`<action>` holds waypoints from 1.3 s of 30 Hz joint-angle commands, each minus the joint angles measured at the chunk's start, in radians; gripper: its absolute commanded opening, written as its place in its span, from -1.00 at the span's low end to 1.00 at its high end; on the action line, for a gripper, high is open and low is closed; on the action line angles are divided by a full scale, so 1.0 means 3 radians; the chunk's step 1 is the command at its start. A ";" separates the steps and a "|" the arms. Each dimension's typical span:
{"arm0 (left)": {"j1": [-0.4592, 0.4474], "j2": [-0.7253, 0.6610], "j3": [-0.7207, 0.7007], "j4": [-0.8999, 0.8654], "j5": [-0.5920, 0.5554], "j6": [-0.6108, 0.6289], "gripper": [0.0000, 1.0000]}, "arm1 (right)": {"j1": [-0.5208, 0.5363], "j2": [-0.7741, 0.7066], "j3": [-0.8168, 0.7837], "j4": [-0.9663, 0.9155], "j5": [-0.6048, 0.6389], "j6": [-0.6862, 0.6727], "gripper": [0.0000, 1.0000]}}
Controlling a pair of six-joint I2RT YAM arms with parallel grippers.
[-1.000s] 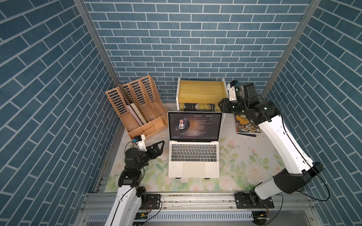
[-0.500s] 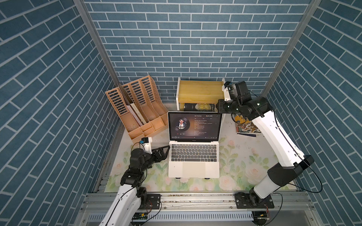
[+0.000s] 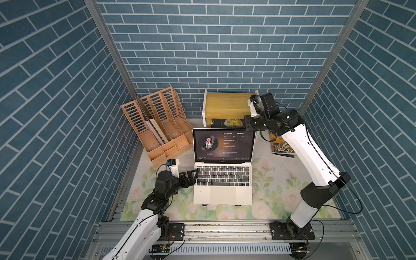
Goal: Close the laptop lid and set it aside
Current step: Close the lid of the laptop.
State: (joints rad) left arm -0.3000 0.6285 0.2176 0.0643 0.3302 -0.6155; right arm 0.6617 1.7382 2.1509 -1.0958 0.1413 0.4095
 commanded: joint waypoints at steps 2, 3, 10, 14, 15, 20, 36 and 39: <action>-0.0028 0.0005 -0.0015 -0.0030 -0.0074 0.0058 0.99 | 0.0048 0.0099 0.0123 -0.0186 0.0182 -0.0108 -0.47; -0.0028 0.0006 -0.0014 -0.0038 -0.0086 0.0058 0.99 | 0.0056 0.0117 0.0133 -0.0192 0.0207 -0.0107 -0.47; -0.0028 -0.0009 0.0001 -0.0094 -0.0198 0.0052 0.99 | 0.0095 0.0225 0.0198 -0.0234 0.0308 -0.0121 -0.51; -0.0028 -0.0009 0.0012 -0.0109 -0.0207 0.0047 0.99 | 0.0115 0.0301 0.0268 -0.0322 0.0394 -0.0128 -0.52; -0.0028 -0.0015 0.0016 -0.0118 -0.0221 0.0047 0.99 | 0.0124 0.0314 0.0274 -0.0338 0.0401 -0.0128 -0.53; -0.0028 -0.0048 0.0031 -0.0169 -0.0295 0.0038 0.99 | 0.0183 0.0337 0.0265 -0.0390 0.0413 -0.0128 -0.56; -0.0028 -0.0145 0.0129 -0.0436 -0.0724 -0.0044 0.99 | 0.0448 0.0094 -0.0061 -0.0427 0.0604 0.0004 -0.63; -0.0028 -0.0156 0.0155 -0.0494 -0.0809 -0.0066 0.99 | 0.0494 -0.0003 -0.0218 -0.0379 0.0611 0.0036 -0.63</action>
State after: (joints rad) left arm -0.3019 0.5888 0.2325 -0.0505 0.1379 -0.6250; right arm 0.7872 1.7679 2.1326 -1.1332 0.3309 0.3962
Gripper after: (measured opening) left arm 0.996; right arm 0.185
